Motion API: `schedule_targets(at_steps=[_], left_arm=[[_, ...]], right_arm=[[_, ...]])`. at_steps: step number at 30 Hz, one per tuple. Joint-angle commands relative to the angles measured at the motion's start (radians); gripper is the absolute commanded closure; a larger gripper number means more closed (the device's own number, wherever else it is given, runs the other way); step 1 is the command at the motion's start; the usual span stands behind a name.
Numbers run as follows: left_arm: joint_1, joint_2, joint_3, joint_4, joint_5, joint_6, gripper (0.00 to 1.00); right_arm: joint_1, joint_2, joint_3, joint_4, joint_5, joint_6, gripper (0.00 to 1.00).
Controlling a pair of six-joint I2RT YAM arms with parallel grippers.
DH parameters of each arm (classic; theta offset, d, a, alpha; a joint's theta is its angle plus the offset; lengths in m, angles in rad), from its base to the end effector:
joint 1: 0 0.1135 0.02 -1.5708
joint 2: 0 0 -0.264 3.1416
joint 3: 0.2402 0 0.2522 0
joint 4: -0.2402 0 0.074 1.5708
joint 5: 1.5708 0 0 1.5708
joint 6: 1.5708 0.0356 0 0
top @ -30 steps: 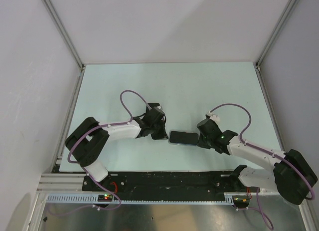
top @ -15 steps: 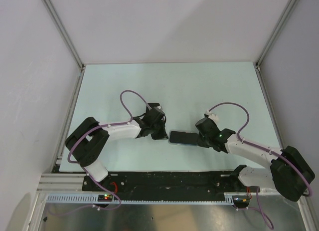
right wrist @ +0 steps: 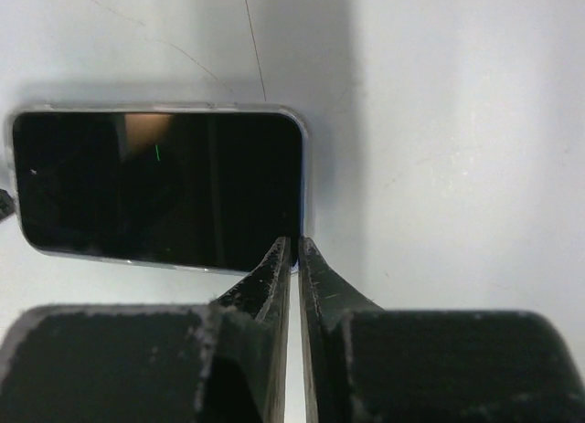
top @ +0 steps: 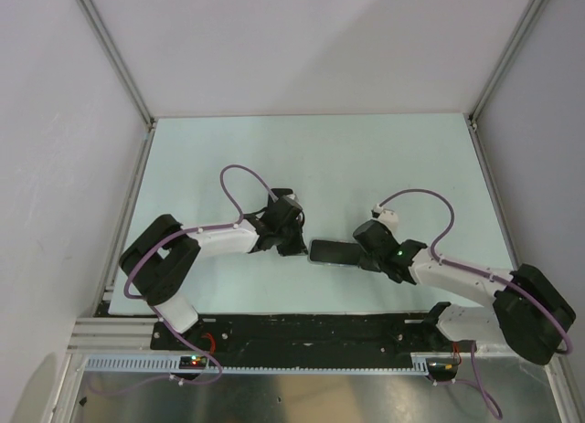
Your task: Put the phone into the phone case
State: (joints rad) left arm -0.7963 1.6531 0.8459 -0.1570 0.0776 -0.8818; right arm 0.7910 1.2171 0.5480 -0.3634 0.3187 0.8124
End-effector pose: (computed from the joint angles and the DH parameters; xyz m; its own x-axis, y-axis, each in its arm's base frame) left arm 0.2196 -0.2284 0.1512 -0.9392 -0.1404 -0.3133 0.0292 0.8765 -0.4805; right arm 0.1578 0.1437 0.1637 -0.8234 0.1478 -0.5479 0.0515 0.9810 0.1872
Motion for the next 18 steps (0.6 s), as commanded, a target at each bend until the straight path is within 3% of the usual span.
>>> schedule_targets(at_steps=[1, 11, 18], left_arm=[[-0.009, -0.017, -0.002, 0.026, -0.015, 0.003, 0.99], [-0.009, -0.017, -0.005, 0.027, -0.014, 0.003, 0.99], [-0.011, -0.023, 0.011, 0.026, -0.01, 0.01, 0.99]], right_arm=[[0.049, 0.118, -0.096, 0.054, -0.097, 0.065, 0.91], [0.085, 0.138, -0.145, 0.108, -0.11, 0.11, 0.93], [0.027, 0.047, 0.009, 0.015, -0.082, 0.019, 0.89]])
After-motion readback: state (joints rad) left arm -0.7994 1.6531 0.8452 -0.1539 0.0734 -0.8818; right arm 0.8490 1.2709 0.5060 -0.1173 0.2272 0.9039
